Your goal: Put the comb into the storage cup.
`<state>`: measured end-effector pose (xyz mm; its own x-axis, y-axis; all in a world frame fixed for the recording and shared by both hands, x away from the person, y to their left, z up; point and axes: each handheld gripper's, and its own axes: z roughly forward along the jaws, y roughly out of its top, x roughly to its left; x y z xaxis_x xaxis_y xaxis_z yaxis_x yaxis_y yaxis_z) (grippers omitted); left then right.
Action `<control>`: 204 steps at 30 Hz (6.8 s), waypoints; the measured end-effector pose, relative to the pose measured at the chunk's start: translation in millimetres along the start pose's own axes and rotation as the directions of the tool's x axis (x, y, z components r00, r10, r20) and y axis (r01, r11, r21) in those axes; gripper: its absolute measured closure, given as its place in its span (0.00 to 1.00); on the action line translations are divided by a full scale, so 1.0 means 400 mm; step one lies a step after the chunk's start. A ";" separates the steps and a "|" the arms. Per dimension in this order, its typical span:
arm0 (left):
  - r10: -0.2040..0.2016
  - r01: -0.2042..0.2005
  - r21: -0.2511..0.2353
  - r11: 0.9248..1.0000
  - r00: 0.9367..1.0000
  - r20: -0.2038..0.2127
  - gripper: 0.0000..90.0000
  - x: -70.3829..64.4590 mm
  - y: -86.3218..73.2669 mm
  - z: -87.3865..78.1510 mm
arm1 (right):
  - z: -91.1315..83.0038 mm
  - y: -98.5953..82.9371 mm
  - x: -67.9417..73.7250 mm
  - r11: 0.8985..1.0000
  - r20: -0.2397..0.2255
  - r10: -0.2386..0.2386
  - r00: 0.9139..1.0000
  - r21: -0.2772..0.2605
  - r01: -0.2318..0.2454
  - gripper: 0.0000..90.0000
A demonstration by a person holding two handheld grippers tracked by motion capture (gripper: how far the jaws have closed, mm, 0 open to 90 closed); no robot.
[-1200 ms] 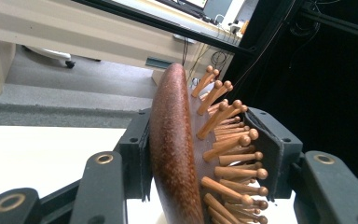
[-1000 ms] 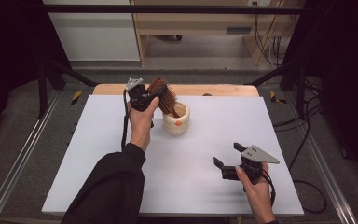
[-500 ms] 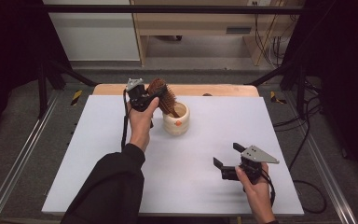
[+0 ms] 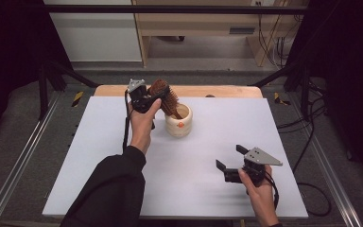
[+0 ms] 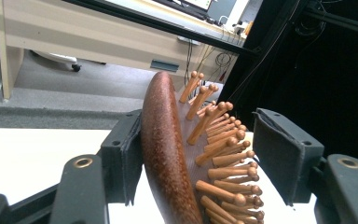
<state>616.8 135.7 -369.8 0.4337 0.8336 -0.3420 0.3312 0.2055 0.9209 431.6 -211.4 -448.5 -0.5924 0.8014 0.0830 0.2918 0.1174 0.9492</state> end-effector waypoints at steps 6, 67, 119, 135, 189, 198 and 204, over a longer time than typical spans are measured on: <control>0.012 -0.012 -0.002 1.000 1.000 -0.007 0.31 -0.002 -0.001 -0.001 | 0.001 0.000 0.001 1.000 0.001 0.001 1.000 -0.001 -0.001 0.04; 0.164 -0.163 0.022 0.986 0.986 -0.030 0.05 -0.034 -0.043 -0.060 | 0.007 -0.001 0.009 1.000 -0.007 -0.007 1.000 0.010 0.007 0.03; 0.214 -0.213 0.037 0.976 0.977 -0.009 0.04 -0.026 -0.062 -0.173 | 0.007 -0.002 0.020 1.000 -0.008 -0.017 1.000 0.016 0.017 0.03; 0.229 -0.229 0.030 0.973 0.973 -0.003 0.04 -0.032 -0.046 -0.195 | 0.007 -0.002 0.022 1.000 -0.010 -0.018 1.000 0.017 0.018 0.03; 0.297 -0.296 -0.034 0.955 0.954 0.039 0.02 -0.055 0.078 -0.381 | 0.005 -0.005 0.028 0.999 -0.005 -0.032 0.999 0.021 0.032 0.03; 0.293 -0.291 -0.040 0.956 0.956 0.029 0.02 -0.022 0.080 -0.425 | -0.001 -0.004 0.024 1.000 -0.011 -0.015 1.000 0.004 0.015 0.04; 0.291 -0.290 -0.045 0.956 0.956 0.022 0.02 0.004 0.079 -0.456 | -0.013 0.005 0.019 1.000 -0.015 0.000 1.000 -0.019 0.000 0.04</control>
<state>474.8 237.0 -307.2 0.5299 0.8457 -0.0628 0.1527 -0.0223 0.9880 423.8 -208.3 -444.5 -0.6036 0.7925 0.0872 0.2777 0.1065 0.9547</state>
